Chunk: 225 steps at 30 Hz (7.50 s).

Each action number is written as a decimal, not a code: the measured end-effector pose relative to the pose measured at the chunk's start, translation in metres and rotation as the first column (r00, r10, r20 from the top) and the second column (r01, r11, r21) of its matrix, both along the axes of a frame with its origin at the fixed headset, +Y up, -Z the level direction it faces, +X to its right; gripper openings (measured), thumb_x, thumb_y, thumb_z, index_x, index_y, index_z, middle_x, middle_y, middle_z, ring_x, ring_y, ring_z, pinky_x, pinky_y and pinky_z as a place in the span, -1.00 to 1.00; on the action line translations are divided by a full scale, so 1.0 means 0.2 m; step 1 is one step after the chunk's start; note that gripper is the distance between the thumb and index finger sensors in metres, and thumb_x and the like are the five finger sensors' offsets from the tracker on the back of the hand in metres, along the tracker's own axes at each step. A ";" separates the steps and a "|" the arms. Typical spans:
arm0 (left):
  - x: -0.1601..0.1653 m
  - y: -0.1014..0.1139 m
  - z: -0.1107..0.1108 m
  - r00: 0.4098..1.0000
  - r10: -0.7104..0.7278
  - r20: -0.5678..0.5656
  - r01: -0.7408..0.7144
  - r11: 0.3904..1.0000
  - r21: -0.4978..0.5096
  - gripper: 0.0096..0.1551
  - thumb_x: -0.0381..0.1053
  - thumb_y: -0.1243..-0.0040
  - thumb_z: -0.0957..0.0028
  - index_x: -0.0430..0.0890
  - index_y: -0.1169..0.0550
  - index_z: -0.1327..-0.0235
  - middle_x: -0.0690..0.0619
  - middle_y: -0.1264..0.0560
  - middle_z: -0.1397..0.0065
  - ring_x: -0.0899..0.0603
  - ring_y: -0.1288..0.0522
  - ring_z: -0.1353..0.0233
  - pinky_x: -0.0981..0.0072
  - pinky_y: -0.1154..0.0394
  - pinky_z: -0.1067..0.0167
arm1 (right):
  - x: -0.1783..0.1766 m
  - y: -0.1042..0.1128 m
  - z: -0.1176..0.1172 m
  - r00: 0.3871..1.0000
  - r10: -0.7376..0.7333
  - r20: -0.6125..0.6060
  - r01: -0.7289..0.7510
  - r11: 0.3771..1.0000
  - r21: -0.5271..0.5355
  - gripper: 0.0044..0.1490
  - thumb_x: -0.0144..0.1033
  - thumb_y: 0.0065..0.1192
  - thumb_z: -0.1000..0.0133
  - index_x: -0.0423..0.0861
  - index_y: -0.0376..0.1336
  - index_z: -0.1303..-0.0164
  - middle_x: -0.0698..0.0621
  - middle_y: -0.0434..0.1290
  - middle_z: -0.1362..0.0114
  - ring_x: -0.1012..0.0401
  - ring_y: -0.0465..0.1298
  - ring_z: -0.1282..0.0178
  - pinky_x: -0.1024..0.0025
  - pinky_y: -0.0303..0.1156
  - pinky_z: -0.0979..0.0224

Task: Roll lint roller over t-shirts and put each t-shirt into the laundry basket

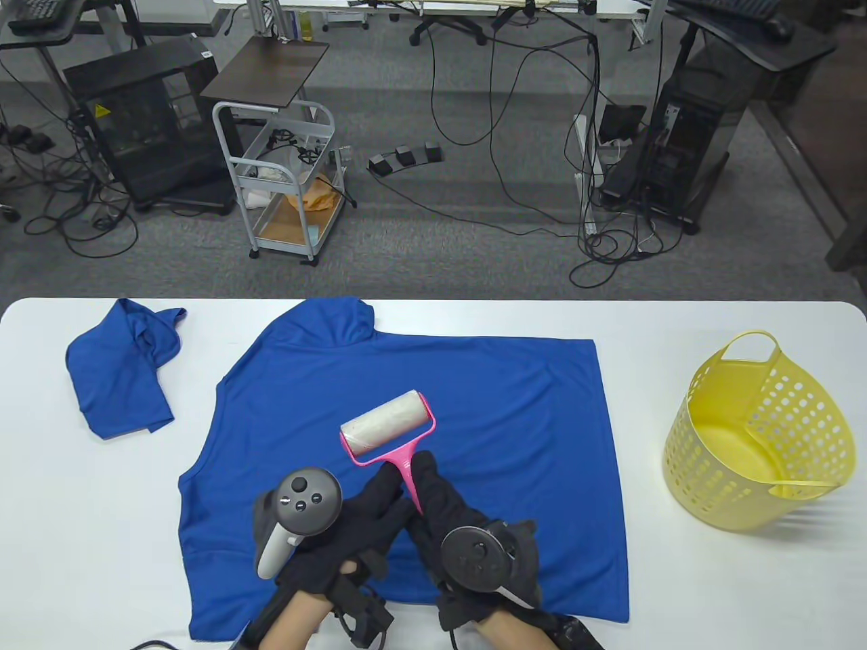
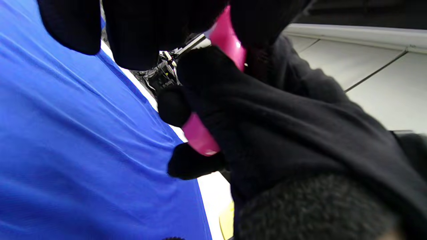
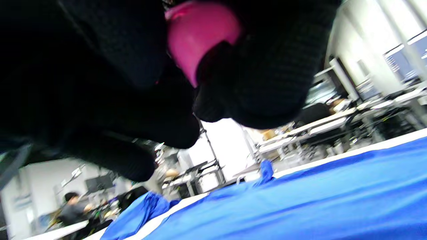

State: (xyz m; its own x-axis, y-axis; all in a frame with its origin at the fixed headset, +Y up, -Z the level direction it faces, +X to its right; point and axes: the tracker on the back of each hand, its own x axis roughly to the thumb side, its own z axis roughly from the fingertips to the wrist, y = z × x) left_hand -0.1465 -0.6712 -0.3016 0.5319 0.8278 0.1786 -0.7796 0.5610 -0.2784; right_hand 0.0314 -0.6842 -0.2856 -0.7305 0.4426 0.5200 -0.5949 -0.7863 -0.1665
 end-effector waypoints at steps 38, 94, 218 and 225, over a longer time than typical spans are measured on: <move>-1.48 -0.34 0.02 0.420 -0.566 -0.709 0.221 0.822 -0.525 -0.25 -0.02 -0.09 -0.09 -0.14 -0.15 -0.52 -0.16 -0.30 -0.48 -0.23 -0.51 -0.43 -0.12 -0.45 -0.35 | 0.62 -0.26 -0.26 0.863 0.255 0.437 -0.118 0.941 -0.317 -0.09 0.11 0.06 -0.16 0.05 -0.20 -0.60 -0.07 -0.32 -0.74 -0.08 -0.35 -0.64 -0.21 -0.23 -0.57; -0.39 -0.25 -0.13 0.697 -0.576 -0.427 0.675 0.728 0.121 -0.01 0.37 -0.20 0.06 0.05 -0.14 -0.58 0.04 -0.15 -0.68 -0.20 0.01 -0.72 -0.08 0.07 -0.58 | 0.15 -0.40 -0.74 0.676 0.688 0.262 -0.296 0.580 -0.759 0.24 0.29 0.18 0.11 -0.01 -0.26 -0.60 -0.13 -0.01 -0.69 -0.14 0.07 -0.63 -0.21 0.18 -0.56; -1.03 -0.11 -0.90 0.381 -0.780 -0.496 0.538 0.624 -0.567 0.06 0.30 -0.18 -0.04 0.04 0.08 -0.62 -0.06 0.10 -0.71 -0.28 0.13 -0.72 -0.16 0.08 -0.57 | 0.58 -0.14 -0.14 0.821 0.331 0.465 -0.298 0.943 -0.146 -0.11 0.16 0.10 -0.15 0.05 -0.10 -0.61 -0.03 -0.10 -0.77 -0.13 -0.13 -0.67 -0.21 -0.05 -0.56; -1.26 -0.35 -1.07 0.371 -0.781 -0.503 0.228 0.602 -0.766 0.10 0.24 -0.15 -0.08 -0.09 0.18 -0.58 -0.19 0.17 -0.67 -0.38 0.11 -0.69 -0.24 0.04 -0.55 | 0.61 -0.16 -0.14 0.835 0.330 0.441 -0.259 0.942 -0.214 -0.10 0.16 0.09 -0.16 0.03 -0.11 -0.61 -0.04 -0.12 -0.76 -0.13 -0.15 -0.66 -0.21 -0.06 -0.55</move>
State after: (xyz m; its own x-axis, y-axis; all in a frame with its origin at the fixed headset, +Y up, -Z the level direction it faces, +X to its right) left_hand -0.3986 -0.7411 -0.5152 0.5469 0.1129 -0.8295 -0.4118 0.8990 -0.1492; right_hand 0.1530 -0.7170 -0.3137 -0.9771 0.2097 0.0363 -0.2122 -0.9476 -0.2389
